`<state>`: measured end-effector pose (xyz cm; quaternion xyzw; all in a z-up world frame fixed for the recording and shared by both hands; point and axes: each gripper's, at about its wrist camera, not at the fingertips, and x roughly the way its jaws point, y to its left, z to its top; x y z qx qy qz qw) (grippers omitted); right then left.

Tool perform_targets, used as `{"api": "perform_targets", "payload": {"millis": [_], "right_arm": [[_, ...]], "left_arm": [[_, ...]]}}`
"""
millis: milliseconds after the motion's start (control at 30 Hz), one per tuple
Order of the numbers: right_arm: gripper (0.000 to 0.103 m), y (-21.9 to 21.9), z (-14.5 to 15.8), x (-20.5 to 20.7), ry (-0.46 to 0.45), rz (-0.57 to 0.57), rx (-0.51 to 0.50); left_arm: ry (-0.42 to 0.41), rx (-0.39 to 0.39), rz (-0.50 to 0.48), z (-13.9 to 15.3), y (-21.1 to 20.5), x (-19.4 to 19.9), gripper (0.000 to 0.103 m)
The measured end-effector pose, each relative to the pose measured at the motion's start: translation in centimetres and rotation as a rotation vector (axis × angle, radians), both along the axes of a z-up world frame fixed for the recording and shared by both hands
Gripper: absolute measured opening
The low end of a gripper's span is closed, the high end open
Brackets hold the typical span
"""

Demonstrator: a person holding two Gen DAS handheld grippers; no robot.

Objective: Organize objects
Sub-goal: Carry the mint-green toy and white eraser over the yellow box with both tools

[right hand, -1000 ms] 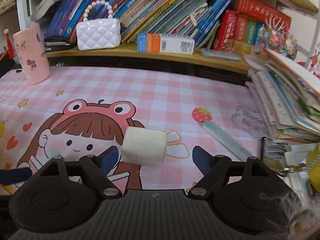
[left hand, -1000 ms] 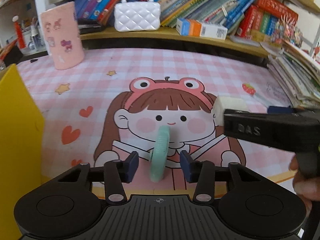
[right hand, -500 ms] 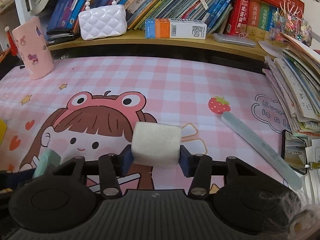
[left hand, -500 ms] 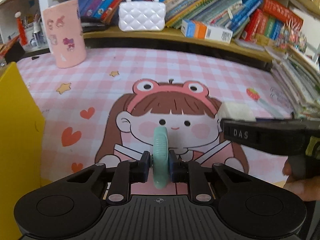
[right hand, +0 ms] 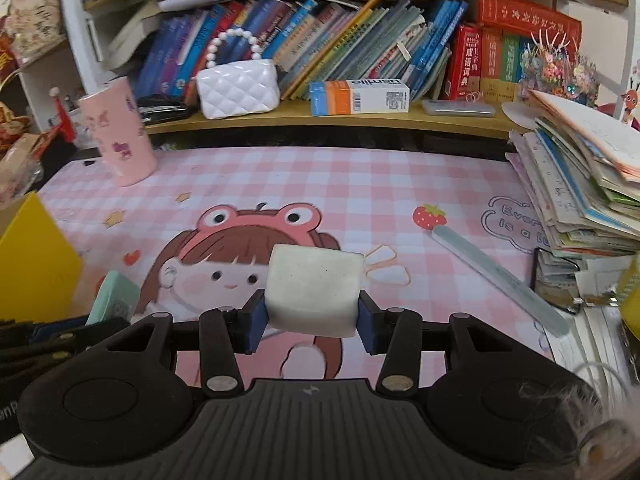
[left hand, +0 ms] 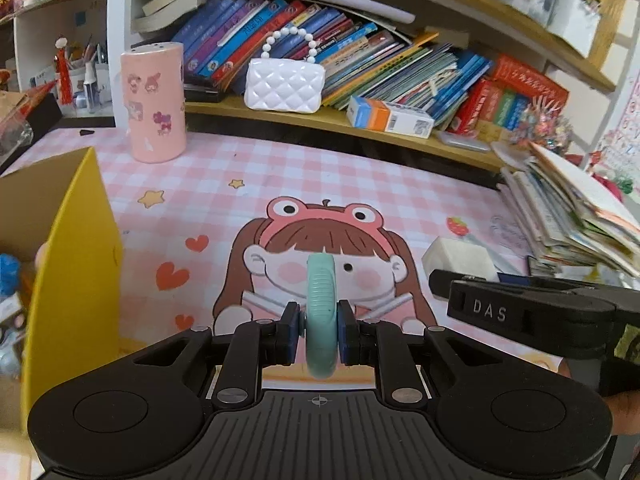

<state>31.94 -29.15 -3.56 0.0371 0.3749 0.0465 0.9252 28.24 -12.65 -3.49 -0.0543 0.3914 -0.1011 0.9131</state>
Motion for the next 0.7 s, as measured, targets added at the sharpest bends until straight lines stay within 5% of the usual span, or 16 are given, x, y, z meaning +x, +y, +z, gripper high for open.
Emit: {"api": "perform_targets", "payload": {"millis": [700], "right_arm": [[0.043, 8.1, 0.8, -14.5, 0.056, 0.091, -0.064]], "left_arm": [[0.014, -0.091, 0.017, 0.7, 9.0, -12.0, 0.017]]}}
